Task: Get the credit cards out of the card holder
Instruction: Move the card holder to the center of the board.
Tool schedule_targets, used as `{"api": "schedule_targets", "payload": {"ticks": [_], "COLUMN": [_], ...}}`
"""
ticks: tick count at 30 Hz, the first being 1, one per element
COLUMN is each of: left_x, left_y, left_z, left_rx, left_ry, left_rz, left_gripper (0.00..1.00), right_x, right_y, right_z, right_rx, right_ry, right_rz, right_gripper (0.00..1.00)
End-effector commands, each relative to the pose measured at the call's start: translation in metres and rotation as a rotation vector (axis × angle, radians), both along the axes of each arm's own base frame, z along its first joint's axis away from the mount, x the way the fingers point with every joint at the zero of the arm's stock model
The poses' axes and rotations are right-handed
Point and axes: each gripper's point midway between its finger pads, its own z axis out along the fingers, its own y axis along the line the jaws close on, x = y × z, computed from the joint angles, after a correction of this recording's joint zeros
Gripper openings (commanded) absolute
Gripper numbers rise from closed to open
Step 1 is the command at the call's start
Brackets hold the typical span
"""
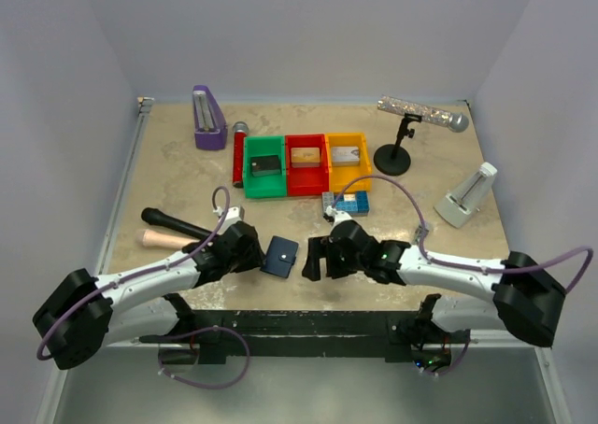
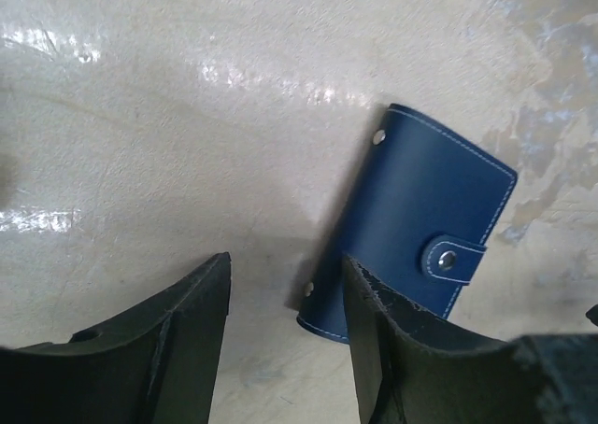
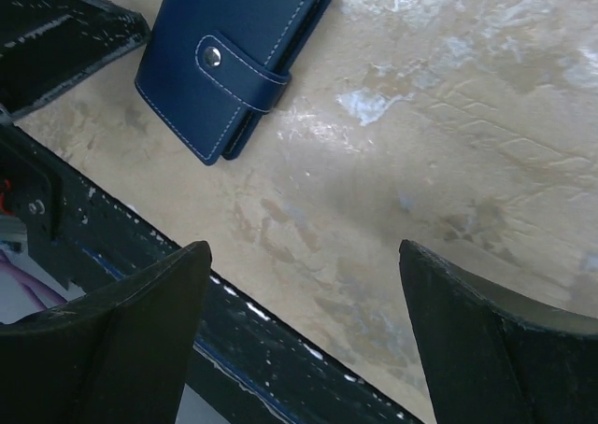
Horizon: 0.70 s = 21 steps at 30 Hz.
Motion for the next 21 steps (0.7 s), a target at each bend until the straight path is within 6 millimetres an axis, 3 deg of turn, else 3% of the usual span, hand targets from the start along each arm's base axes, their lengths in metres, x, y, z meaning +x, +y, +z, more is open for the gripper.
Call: {"api": "schedule_targets", "payload": {"ticks": [1, 14, 21], "left_x": [0.002, -0.015, -0.022], "left_y": [-0.012, -0.023, -0.035], "left_z": [-0.001, -0.019, -0.013], "left_rx": [-0.056, -0.140, -0.249], "left_ry": [-0.027, -0.005, -0.056], "left_rz": [-0.035, -0.123, -0.184], "left_gripper": [0.55, 0.49, 0.31], "right_x": [0.008, 0.017, 0.017], "right_y": [0.046, 0.068, 0.079], "right_z": [0.024, -0.009, -0.013], "right_rx": [0.135, 0.103, 0.149], "right_ry": [0.006, 0.112, 0.160], "right_rz": [0.011, -0.078, -0.094], "right_gripper": [0.84, 0.73, 0.63]}}
